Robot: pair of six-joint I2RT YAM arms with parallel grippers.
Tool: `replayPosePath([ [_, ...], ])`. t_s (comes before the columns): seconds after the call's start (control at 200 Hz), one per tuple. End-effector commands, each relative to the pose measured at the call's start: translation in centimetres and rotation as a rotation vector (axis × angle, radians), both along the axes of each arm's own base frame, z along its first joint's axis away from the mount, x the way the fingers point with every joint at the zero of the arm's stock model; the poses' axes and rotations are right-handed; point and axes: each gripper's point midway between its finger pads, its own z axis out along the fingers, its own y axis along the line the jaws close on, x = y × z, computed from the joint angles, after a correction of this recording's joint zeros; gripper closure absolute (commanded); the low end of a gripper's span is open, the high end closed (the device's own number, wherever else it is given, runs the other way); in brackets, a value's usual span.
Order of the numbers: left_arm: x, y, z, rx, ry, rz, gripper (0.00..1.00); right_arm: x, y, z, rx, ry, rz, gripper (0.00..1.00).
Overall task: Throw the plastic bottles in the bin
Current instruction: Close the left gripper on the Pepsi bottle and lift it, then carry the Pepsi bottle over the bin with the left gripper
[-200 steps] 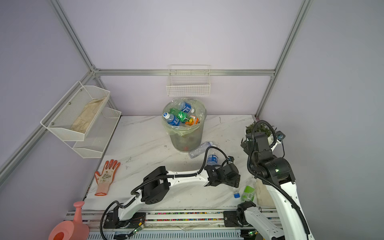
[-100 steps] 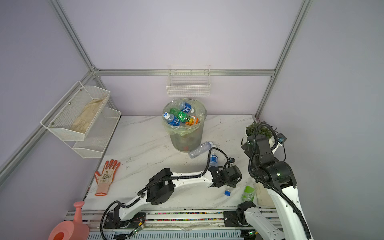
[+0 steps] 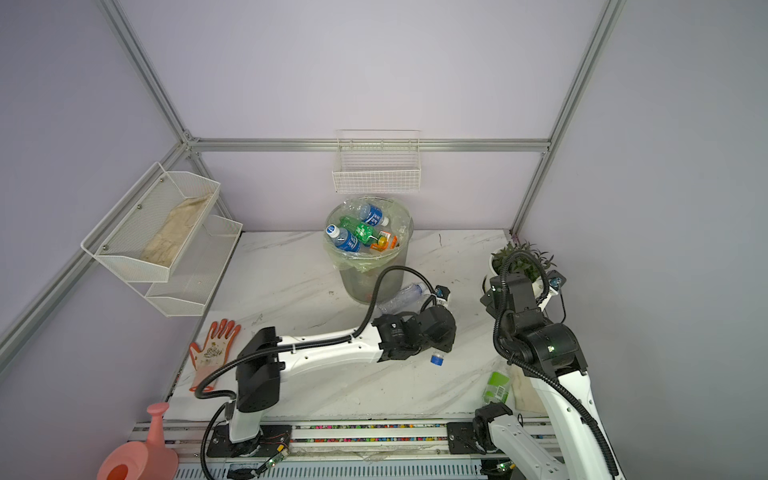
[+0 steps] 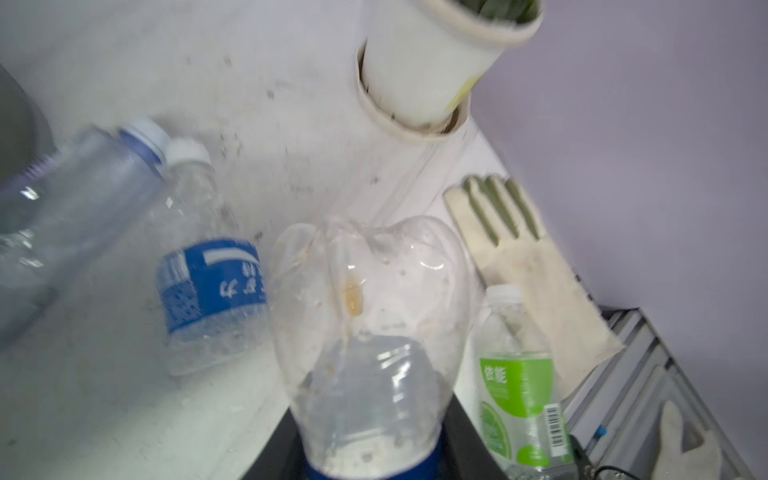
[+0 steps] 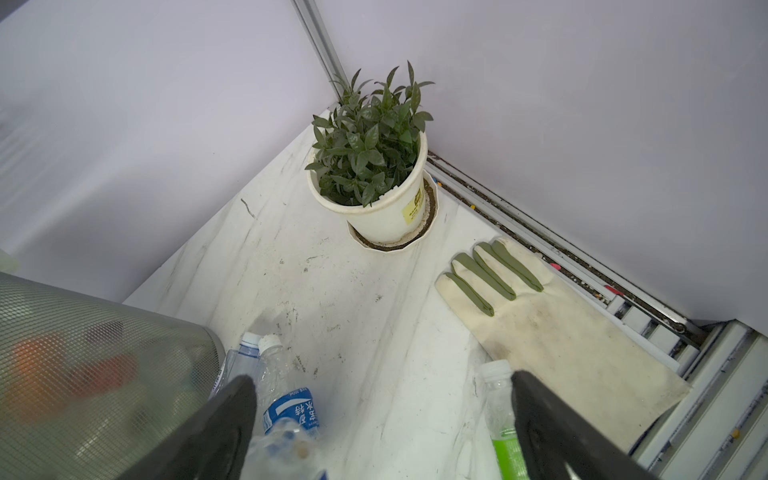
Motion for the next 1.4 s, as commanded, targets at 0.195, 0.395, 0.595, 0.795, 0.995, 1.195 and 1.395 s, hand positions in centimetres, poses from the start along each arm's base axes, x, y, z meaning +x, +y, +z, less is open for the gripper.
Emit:
replayPosePath([
  [0.195, 2.3, 9.6, 18.7, -0.148, -0.506, 0.075, 0.82, -0.9, 1.8, 0.1, 0.040, -0.089, 0.162, 0.03],
  [0.395, -0.3, 16.9, 27.9, -0.260, -0.830, 0.101, 0.82, -0.7, 3.4, 0.1, 0.082, -0.166, 0.261, 0.03],
  [0.595, -1.0, 22.3, 32.2, -0.275, -1.002, 0.184, 0.84, -0.1, 4.9, -1.6, 0.124, -0.146, 0.320, 0.03],
  [0.795, 0.4, 24.9, 34.9, -0.311, -1.071, 0.233, 0.83, 0.5, 6.0, -1.6, 0.153, -0.156, 0.369, 0.03],
  [0.995, 4.4, 24.7, 36.0, -0.309, -1.079, 0.241, 0.83, 0.5, 6.6, -0.6, 0.171, -0.181, 0.402, 0.03],
  [1.195, 12.7, 21.8, 32.9, -0.227, -0.985, 0.217, 0.83, 0.3, 7.2, -0.1, 0.199, -0.201, 0.431, 0.03],
  [1.395, 20.8, 19.7, 27.5, -0.022, -0.759, 0.180, 0.18, -0.3, 7.4, 1.1, 0.210, -0.229, 0.453, 0.03],
])
